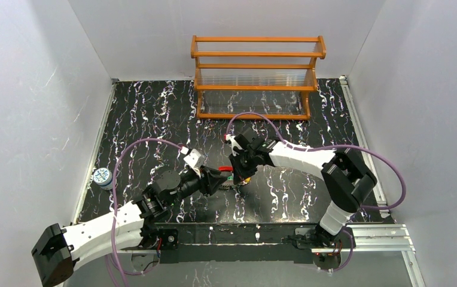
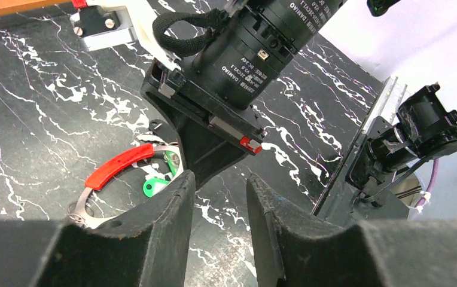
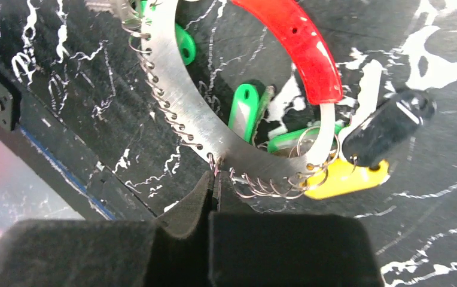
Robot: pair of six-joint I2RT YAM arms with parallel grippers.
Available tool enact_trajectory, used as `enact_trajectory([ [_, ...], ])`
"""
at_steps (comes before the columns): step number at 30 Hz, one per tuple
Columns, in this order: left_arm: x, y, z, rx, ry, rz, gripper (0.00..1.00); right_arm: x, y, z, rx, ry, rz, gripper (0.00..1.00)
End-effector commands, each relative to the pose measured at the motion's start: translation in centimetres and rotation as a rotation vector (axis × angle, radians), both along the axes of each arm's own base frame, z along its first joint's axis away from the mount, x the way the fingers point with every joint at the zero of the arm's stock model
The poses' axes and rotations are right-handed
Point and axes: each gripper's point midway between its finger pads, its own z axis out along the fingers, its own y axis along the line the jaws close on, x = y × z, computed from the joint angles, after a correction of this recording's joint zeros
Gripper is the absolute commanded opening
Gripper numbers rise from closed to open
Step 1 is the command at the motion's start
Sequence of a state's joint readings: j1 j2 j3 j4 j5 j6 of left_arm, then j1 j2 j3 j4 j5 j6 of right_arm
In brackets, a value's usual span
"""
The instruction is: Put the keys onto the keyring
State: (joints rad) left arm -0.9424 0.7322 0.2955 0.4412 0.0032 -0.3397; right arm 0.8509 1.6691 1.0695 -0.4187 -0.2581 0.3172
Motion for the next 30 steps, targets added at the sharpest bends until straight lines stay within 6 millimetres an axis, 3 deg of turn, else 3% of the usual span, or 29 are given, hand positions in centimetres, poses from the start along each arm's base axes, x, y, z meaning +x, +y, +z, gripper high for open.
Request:
enact_trajectory([
  [1,0.0,0.2,-0.2,-0.014,0.012,0.020,0.35,-0.8,2.2,1.6,0.132,0.039,0.050,0.01],
  [8,-0.5,0.4,-1.2,0.000,0.022,0.001,0.34,-1.2,3.0,2.6,0.257,0.141,0.029,0.01],
  [12,-1.2,0.3,-1.1,0.000,-0.011,-0.046,0.33,-0.3,2.7,4.0,0.336,0.199,-0.033,0.01],
  [20,-2.2,0.1,-1.1,0.039,-0.208,-0.146,0.34,1.3,1.4,7.3,0.374,0.145,-0.160,0.01],
  [30,-2.0,-1.2,-2.5,0.209,-0.420,-0.254,0.37,0.8,0.9,8.5,0.386,0.176,-0.213,0.01],
])
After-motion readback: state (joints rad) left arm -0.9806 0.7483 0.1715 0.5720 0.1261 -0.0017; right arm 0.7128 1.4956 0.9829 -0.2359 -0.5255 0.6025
